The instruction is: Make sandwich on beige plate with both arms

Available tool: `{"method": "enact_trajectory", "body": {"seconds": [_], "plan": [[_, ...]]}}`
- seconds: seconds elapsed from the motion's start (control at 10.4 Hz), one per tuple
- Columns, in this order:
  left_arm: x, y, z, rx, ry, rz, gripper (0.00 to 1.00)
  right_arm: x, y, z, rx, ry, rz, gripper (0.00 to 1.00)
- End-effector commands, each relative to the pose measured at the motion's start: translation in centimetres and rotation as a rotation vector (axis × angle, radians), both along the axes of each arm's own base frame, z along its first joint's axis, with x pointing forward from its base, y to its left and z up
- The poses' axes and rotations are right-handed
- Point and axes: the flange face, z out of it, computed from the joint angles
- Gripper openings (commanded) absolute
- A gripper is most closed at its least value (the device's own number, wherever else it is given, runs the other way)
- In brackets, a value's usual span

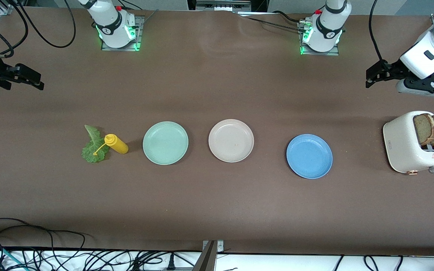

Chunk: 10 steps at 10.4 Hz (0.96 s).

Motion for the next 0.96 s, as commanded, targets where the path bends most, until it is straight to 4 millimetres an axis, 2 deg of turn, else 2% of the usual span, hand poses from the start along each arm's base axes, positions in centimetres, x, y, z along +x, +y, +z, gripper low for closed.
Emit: {"method": "enact_trajectory", "body": {"seconds": [0.0, 0.29, 0.86], "plan": [[0.3, 0.0, 0.6, -0.023, 0.009, -0.013, 1.0, 0.1, 0.1, 0.6, -0.011, 0.005, -0.049, 1.0], [0.4, 0.2, 0.6, 0.017, 0.005, -0.016, 1.0, 0.1, 0.3, 0.4, -0.011, 0.008, -0.052, 1.0], [0.4, 0.5, 1.1, 0.017, -0.006, -0.014, 1.0, 1.1, 1.3, -2.7, -0.034, 0.068, 0.031, 1.0]]}}
